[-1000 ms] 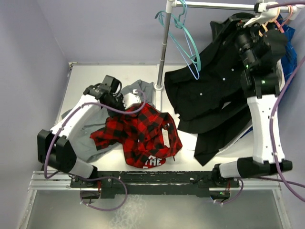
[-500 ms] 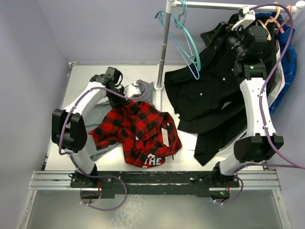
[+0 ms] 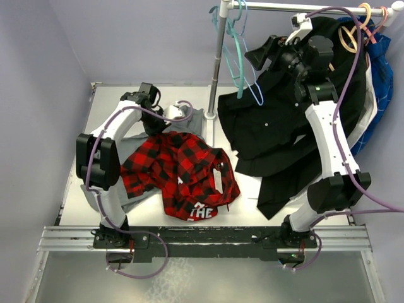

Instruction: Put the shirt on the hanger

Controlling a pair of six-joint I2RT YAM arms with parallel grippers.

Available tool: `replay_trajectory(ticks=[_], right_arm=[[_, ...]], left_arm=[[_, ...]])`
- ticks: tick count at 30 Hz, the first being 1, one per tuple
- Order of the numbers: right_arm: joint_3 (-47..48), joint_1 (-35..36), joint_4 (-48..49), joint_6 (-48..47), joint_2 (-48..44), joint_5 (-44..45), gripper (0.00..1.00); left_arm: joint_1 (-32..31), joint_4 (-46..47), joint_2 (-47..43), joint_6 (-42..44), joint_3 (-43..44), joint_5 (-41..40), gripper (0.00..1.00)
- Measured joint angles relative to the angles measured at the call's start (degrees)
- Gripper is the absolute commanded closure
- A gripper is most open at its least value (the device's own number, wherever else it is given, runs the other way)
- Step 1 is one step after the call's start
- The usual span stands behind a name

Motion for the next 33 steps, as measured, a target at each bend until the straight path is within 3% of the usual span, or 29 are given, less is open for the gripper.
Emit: replay_trajectory(ticks=[8, 14, 23, 26, 29, 33], right_arm=[[-0.20, 0.94, -0.02, -0.02, 2.54, 0.28, 0.20], [0.02, 2.43, -0.11, -0.39, 4.57, 1.66, 0.37], [1.33, 4.02, -0.76, -0.98, 7.50, 4.85, 0.50], [1.73, 4.11, -0.68, -1.09, 7.58, 5.35, 0.66], [2.47, 4.13, -0.13, -1.31, 7.74, 5.97, 0.99], [2.62, 4.13, 1.18, -1.18, 7.74, 6.32, 1.00]], left_arm=[[0.63, 0.07, 0.42, -0.02, 0.61, 0.50, 0.84], [0.70, 0.07, 0.42, -0.04, 0.63, 0.96, 0.83], [0.70, 0.11, 0.42, -0.07, 0.63, 1.27, 0.82], [0.70, 0.13, 0.42, -0.07, 0.63, 1.40, 0.79], [0.72, 0.09, 0.42, -0.09, 0.63, 2.05, 0.68], [0.74, 0.11, 0.42, -0.17, 0.63, 2.99, 0.54]])
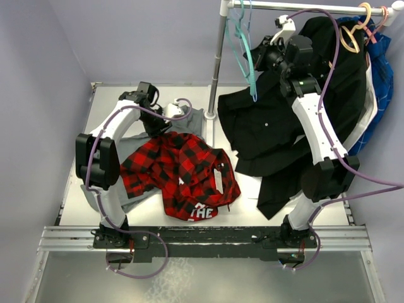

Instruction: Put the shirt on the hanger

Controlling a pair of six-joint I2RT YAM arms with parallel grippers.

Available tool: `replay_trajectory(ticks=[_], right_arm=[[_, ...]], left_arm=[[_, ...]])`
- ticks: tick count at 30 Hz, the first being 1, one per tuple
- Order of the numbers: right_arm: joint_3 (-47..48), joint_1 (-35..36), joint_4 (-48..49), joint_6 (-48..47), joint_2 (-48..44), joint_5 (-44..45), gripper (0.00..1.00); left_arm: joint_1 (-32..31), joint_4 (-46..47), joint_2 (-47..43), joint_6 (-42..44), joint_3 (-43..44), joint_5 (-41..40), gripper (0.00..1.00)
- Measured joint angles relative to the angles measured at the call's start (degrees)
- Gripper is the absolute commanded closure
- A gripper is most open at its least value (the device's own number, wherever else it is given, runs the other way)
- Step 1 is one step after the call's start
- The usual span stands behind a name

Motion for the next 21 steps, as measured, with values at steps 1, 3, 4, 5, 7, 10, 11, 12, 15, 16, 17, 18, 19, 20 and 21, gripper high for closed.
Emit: replay_trajectory(ticks=[1, 3, 4, 5, 7, 10, 11, 12, 15, 16, 17, 18, 19, 20, 21], right_arm=[[0.00, 0.00, 0.17, 0.09, 0.00, 0.17, 1.00], [0.00, 0.02, 0.24, 0.02, -0.04, 0.42, 1.00], [0.00, 0.02, 0.28, 0.02, -0.17, 0.79, 1.00], [-0.09, 0.04, 0.31, 0.00, -0.46, 1.33, 1.00], [-0.92, 0.04, 0.35, -0.13, -1.68, 2.64, 1.00], [-3.78, 0.04, 0.48, -0.61, -5.88, 5.22, 1.00], [-4.90, 0.02, 0.63, -0.79, -7.76, 6.19, 1.00], [-6.27, 0.04, 1.05, -1.05, -9.99, 7.17, 1.00], [-10.14, 0.02, 2.75, -1.73, -16.46, 9.20, 1.00], [-11.06, 0.02, 3.15, -1.90, -18.23, 9.62, 1.00], [-12.02, 0.02, 3.43, -1.99, -20.33, 10.29, 1.00], [-12.74, 0.02, 3.61, -2.08, -21.86, 10.69, 1.00], [-13.40, 0.02, 3.61, -2.14, -23.28, 11.02, 1.00], [-14.75, 0.02, 3.67, -2.27, -25.11, 11.78, 1.00], [-15.93, 0.02, 3.50, -2.34, -26.64, 12.17, 1.00]], left_arm=[[0.09, 0.11, 0.00, -0.28, 0.00, 0.13, 0.52], [0.46, 0.61, 0.00, -0.90, 0.02, 0.37, 0.48], [0.87, 0.72, 0.00, -1.25, 0.22, 0.42, 0.36], [1.42, 0.70, 0.02, -1.57, 0.63, 0.46, 0.14], [2.56, 0.26, 0.42, -2.29, 2.49, 0.66, 0.01], [4.09, 0.83, 0.76, -4.81, 5.20, 1.03, 0.01], [4.37, 0.83, 0.74, -5.57, 5.60, 1.31, 0.01], [4.52, 0.76, 0.74, -6.34, 5.97, 1.79, 0.01], [4.39, -0.28, 0.35, -8.92, 6.40, 3.93, 0.01], [4.22, -0.85, -0.11, -9.57, 6.45, 4.48, 0.01], [3.96, -1.64, -0.90, -10.62, 6.51, 4.76, 0.01], [3.63, -2.25, -1.92, -11.37, 6.54, 4.83, 0.01], [3.04, -3.04, -3.56, -12.15, 6.54, 4.63, 0.01], [2.27, -3.50, -5.35, -13.05, 6.54, 4.11, 0.01], [0.63, -3.80, -7.96, -14.19, 6.45, 2.78, 0.01]])
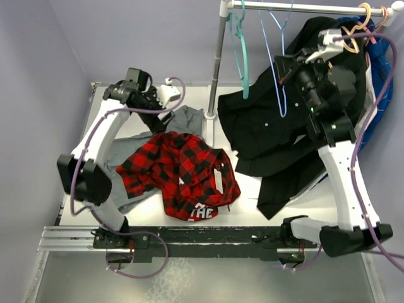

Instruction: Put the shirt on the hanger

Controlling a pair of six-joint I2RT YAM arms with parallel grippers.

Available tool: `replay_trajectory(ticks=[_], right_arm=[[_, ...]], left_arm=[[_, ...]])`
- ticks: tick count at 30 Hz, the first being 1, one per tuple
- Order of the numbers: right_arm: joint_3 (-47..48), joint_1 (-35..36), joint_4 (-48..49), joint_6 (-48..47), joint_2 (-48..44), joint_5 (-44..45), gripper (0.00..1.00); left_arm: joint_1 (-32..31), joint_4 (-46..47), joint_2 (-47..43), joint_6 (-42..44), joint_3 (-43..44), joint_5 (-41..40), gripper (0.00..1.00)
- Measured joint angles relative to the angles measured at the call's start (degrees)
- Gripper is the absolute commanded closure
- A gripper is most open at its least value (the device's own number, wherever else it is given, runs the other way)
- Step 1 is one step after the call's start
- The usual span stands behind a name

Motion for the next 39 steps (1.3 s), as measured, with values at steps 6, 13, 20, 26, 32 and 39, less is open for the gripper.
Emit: replay_trajectory(ticks=[6, 13, 20, 26, 32, 39], right_arm=[[-14.93, 0.02, -3.34, 0.24, -14.99, 2.84, 1.00], [-22.73, 0.02, -17.25, 0.22, -32.74, 3.04, 1.00], [-25.27, 0.02, -31.56, 3.54, -51.06, 0.70, 1.00], [-28.89, -0.44, -42.29, 11.69, -61.18, -3.69, 1.00], [-28.96, -3.67, -53.35, 14.29, -65.18, -6.71, 1.00], [-29.11, -4.13, -58.55, 16.74, -68.35, -12.28, 1.00]], left_arm=[[-21.27, 1.64, -16.11, -6.01, -5.14, -10.01, 0.01], [-30.99, 2.10, -17.59, -12.76, -13.38, -18.60, 0.01], [-35.21, 6.12, -12.11, -17.09, -14.82, -21.92, 0.01], [-39.56, 6.40, -0.46, -20.74, -5.51, -21.18, 0.01], [-41.66, 7.19, 6.19, -21.92, -1.36, -21.81, 0.01], [-42.36, 8.02, 8.87, -21.81, -1.44, -25.92, 0.15]])
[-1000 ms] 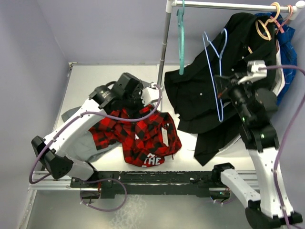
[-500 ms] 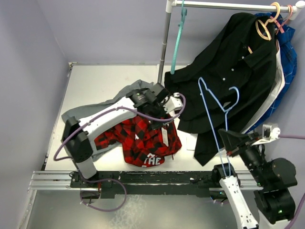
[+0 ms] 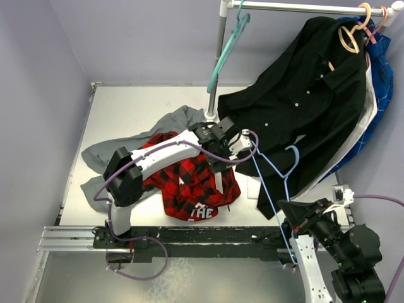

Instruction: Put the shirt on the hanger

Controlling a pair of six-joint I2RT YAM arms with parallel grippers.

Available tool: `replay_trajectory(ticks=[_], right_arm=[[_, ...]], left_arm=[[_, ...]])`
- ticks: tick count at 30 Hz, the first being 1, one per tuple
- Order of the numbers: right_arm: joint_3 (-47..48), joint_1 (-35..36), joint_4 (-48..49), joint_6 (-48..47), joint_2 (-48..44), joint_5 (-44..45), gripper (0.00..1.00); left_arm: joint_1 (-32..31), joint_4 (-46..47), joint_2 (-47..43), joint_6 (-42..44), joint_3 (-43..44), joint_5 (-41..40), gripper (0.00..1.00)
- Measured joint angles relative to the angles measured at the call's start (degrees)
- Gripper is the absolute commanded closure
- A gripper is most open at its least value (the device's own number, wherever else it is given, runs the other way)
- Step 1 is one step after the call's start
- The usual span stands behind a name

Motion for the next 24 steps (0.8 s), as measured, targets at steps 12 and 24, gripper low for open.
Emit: replay_trajectory(ticks=[12, 24], right_arm=[[-6.29, -0.07, -3.54, 5.33, -3.58, -10.43, 1.00], [-12.46, -0.17, 0.35, 10.86, -3.74, -18.99, 1.00]], left_arm=[[0.33, 2.29, -0.28, 0.61, -7.15, -5.70, 0.86], [3.28, 2.67, -8.74, 0.59, -8.13, -5.79, 0.97]])
